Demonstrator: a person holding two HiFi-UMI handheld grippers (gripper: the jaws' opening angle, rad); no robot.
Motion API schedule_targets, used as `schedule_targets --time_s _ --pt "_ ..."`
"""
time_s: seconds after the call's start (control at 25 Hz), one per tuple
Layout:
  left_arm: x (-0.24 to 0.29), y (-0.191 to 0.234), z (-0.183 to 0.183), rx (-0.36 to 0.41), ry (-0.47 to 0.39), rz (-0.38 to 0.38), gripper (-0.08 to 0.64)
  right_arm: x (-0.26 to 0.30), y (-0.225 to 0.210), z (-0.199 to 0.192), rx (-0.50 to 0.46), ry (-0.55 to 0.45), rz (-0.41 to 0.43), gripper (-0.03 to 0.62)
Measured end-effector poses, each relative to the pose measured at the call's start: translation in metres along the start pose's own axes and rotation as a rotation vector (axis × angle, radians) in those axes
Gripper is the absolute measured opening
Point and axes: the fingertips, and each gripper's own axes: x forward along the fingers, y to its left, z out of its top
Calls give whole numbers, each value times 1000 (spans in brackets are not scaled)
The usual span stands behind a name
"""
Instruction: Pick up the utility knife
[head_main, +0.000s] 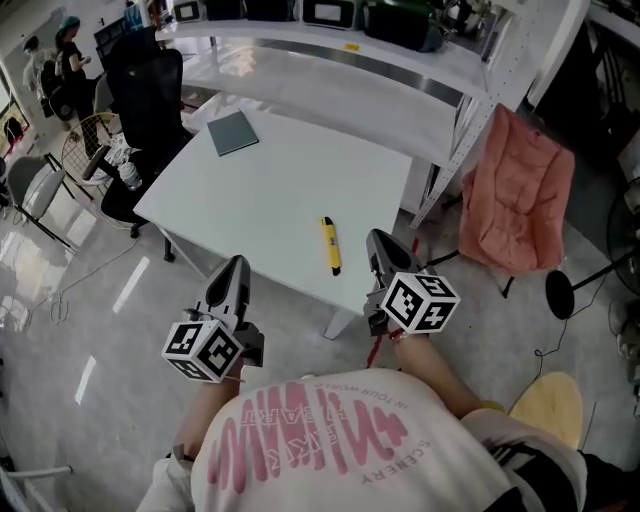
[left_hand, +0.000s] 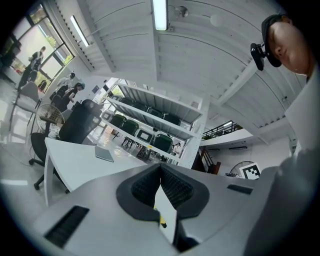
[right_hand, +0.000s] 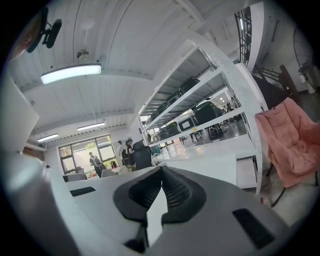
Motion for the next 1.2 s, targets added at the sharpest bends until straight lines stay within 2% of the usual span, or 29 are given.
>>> schedule_targets --time_s 0.2,0.44,0.8,1.0,1.12,1.2 --pt "15 42 -5 -27 18 50 25 50 -12 -18 50 59 -13 15" --pt "12 75 -23 -55 36 117 25 80 -17 -61 97 173 5 15" --pt "-16 102 -42 -94 46 204 25 125 -47 -123 28 379 -45 15" --pt "-28 112 -45 -105 38 232 25 149 -61 -140 16 456 -73 17" --pt "-32 116 -41 -108 28 248 25 159 -67 -149 4 516 -73 130" --pt "-33 119 -38 -108 23 252 25 165 -70 -153 -23 554 -85 134"
